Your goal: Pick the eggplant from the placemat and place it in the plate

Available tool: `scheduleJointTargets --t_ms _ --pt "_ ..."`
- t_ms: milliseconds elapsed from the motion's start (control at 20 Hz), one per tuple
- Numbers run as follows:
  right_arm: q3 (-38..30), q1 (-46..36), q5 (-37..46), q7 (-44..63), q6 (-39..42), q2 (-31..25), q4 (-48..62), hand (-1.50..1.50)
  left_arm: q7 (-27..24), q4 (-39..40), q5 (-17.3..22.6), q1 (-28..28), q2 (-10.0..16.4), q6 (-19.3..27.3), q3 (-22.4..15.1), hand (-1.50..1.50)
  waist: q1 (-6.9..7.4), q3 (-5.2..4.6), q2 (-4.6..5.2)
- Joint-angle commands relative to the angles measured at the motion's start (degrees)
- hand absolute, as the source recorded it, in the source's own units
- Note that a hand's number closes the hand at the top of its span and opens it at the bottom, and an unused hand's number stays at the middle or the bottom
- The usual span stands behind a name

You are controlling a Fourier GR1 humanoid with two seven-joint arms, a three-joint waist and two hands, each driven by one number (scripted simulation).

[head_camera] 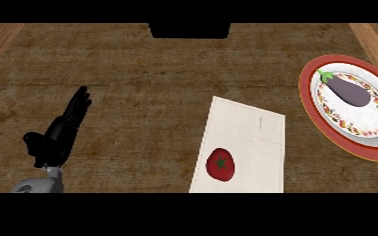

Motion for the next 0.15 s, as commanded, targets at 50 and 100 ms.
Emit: scheduleJointTargets --t_ms 50,100 --pt "0.4 1.0 2.3 -7.2 2.4 -2.7 6.7 -1.5 -3.4 2.0 -1.6 1.4 -2.0 0.8 -0.5 0.0 -0.07 0.0 -0.04" --pt "-0.5 -1.8 1.8 -6.3 0.7 -3.2 7.8 -1.5 -0.1 3.5 1.5 -4.3 1.0 -1.6 2.5 0.0 0.14 0.13 0.16"
